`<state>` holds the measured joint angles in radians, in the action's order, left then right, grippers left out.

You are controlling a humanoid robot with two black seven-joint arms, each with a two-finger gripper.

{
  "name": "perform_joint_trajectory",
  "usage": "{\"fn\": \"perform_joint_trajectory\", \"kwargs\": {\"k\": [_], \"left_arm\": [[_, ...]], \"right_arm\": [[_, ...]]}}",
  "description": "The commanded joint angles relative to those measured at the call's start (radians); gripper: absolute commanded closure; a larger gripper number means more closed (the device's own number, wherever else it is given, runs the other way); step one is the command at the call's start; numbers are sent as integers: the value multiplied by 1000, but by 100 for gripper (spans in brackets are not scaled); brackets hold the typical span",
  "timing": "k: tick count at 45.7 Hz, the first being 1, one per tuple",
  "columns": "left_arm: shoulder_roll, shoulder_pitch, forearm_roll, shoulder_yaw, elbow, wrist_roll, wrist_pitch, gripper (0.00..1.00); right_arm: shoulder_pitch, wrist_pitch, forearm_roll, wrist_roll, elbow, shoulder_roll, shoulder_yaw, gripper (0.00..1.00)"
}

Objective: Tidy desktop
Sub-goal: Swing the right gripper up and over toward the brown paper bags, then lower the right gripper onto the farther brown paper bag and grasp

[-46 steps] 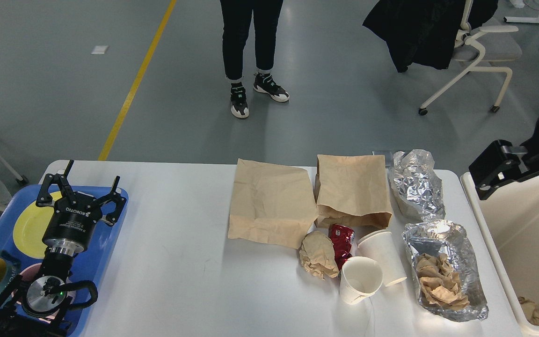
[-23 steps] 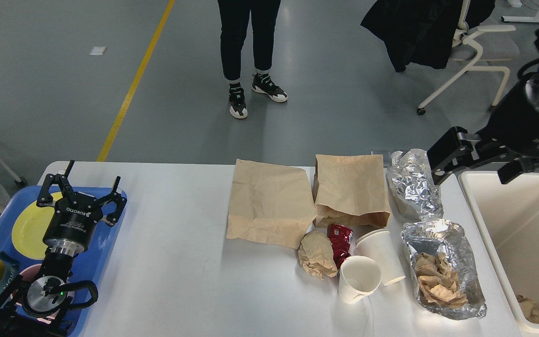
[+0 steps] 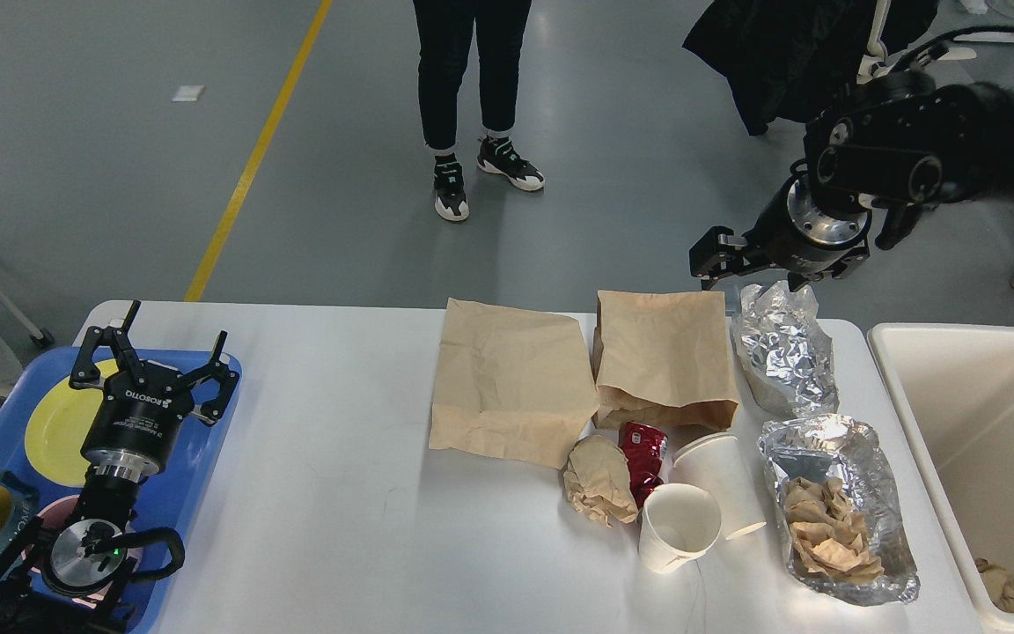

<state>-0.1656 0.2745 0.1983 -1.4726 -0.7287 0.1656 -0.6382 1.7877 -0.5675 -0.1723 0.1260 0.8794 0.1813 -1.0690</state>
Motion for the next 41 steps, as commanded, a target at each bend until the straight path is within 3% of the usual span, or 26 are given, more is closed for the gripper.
{"fn": "perform_joint_trajectory", "kwargs": {"k": [1,6,10,15,23,33,41], "left_arm": [[0,0,0,0,0,0,0,4],[0,0,0,0,0,2,0,4],[0,0,1,0,0,2,0,4],[0,0,0,1,0,2,0,4],[0,0,0,1,0,2,0,4],[0,0,0,1,0,2,0,4],[0,2,0,1,0,2,0,4]], "right_arm": [[-212,26,-117,-9,-216,-57,7,0],[-358,46,-150,-40,-365,-97,11,0],[-476,130,-162,-45,-456,-140,11,0],[-542,227,-156,-46,-470,-146,41,0],[-565,255,-151,-46,-479,-140,150,0],[-722,386,-165,-45,-619,-190,147,0],[-731,408,-164,-45,-623,-194,156,0]]}}
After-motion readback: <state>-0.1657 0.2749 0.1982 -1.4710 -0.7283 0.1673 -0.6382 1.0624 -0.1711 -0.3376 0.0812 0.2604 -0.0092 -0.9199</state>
